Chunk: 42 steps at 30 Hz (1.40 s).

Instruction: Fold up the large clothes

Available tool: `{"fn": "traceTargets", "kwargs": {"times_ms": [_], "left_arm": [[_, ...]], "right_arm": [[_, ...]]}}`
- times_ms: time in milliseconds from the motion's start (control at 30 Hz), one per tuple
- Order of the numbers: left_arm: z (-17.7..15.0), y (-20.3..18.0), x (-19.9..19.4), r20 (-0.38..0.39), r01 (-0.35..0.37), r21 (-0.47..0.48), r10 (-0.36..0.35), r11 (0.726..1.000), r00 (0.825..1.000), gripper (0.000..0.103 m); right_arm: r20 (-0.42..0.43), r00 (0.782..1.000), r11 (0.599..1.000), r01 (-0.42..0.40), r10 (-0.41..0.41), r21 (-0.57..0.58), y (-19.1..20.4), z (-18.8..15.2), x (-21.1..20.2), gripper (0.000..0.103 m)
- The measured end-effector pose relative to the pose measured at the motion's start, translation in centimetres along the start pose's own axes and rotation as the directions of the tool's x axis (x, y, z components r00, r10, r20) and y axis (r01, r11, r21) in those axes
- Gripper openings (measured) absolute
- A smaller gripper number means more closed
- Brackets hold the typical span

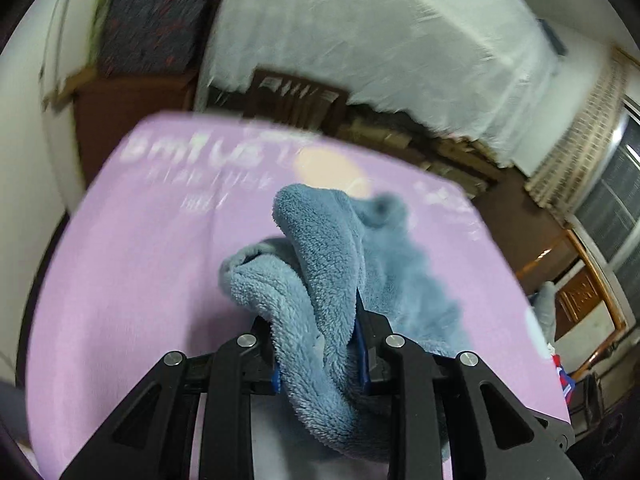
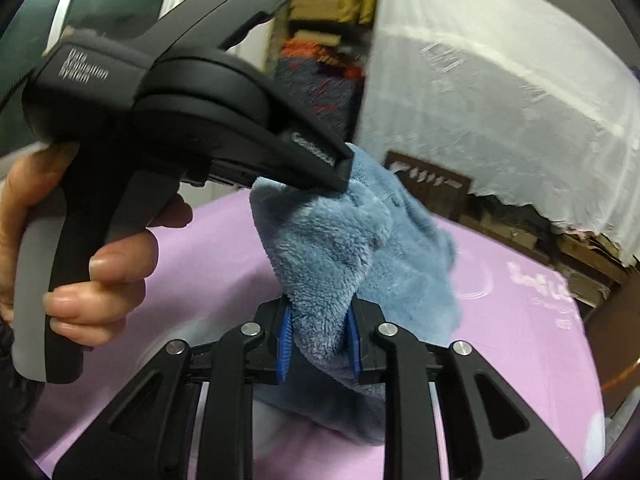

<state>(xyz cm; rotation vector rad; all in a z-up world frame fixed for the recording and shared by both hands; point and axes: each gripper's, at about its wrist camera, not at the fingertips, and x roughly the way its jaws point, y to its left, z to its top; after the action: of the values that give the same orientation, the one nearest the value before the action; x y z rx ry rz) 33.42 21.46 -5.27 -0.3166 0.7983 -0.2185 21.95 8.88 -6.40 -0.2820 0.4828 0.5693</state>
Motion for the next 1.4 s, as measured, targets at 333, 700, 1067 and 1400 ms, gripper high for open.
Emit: {"fn": "traceTargets", "kwargs": {"times_ms": [333, 700, 1067, 1400], "left_arm": [[-2.4, 5.5, 4.0, -0.078, 0.031, -0.094, -0.038, 0.995, 0.996, 0.034], [-3.0, 6.9, 4.5, -0.083, 0.012, -0.135, -0.023, 0.991, 0.996, 0.065], [-2.8, 5.1, -2.0, 0.082, -0.014, -0.090, 0.021, 0.996, 0.996, 0.062], [-3.8, -0.7, -1.9, 0.145, -0.040, 0.057, 0.032, 0.998, 0.989, 0.062]], "right_arm": [[-0.197, 0.973, 0.993, -0.119, 0.120, 0.012, 1.6, -3.4, 6.8, 0.030], [-0.195, 0.960, 0.979, -0.195, 0.202, 0.053, 0.6, -3.7, 7.2, 0.035], [-0.157, 0.934, 0.936, -0.288, 0.321, 0.204, -2.8, -5.4, 1.0, 0.057], [0.034, 0.980, 0.928, -0.199, 0.198, 0.315, -10.0, -1.1, -1.5, 0.056]]}}
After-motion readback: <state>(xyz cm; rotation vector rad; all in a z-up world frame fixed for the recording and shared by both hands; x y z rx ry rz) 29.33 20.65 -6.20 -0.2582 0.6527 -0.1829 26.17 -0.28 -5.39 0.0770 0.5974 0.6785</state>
